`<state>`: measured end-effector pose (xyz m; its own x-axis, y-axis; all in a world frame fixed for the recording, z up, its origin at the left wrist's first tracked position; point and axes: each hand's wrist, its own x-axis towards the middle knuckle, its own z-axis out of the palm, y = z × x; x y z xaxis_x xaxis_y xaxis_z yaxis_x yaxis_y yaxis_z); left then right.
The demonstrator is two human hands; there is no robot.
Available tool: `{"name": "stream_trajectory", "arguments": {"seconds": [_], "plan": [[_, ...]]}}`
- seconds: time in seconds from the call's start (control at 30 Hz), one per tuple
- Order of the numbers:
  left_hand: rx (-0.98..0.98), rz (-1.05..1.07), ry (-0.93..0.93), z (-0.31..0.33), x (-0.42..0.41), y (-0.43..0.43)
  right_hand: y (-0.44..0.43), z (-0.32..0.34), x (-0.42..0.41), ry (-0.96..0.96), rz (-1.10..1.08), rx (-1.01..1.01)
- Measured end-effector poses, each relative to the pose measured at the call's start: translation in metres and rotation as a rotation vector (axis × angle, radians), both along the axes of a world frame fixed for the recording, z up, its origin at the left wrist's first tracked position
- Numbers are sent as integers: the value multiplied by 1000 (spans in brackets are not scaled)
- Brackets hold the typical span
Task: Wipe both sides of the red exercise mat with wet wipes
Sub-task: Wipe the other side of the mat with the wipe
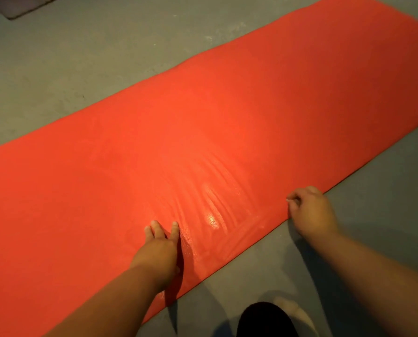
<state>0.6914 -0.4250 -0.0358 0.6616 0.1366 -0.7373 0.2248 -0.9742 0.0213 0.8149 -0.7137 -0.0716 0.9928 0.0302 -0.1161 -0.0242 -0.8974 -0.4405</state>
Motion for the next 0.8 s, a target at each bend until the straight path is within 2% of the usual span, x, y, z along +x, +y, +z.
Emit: {"name": "stream_trajectory", "arguments": {"seconds": [0.07,0.23,0.27,0.3,0.4,0.47,0.53,0.67,0.7,0.73,0.8], "plan": [[-5,5,12,1,0,-1,18,2,-16,36,77,-42],[6,-3,10,0,1,0,71,8,-98,120,775,80],[12,-9,16,-1,1,-1,64,3,-92,76,809,86],[20,-13,19,-2,0,-1,54,-1,-78,66,751,77],[43,-25,30,-4,2,0,8,-1,-19,37,246,39],[50,-28,44,-4,2,-1,-7,1,-1,26,31,10],[55,-23,54,-3,4,-3,12,3,-20,81,127,-18],[62,-21,49,-2,5,-3,76,4,-111,140,683,140],[61,-22,42,-2,4,-2,76,4,-115,178,767,160],[60,-26,34,-3,4,-2,71,2,-106,189,775,162],[63,-29,33,-5,4,-1,50,2,-70,181,576,160]]}}
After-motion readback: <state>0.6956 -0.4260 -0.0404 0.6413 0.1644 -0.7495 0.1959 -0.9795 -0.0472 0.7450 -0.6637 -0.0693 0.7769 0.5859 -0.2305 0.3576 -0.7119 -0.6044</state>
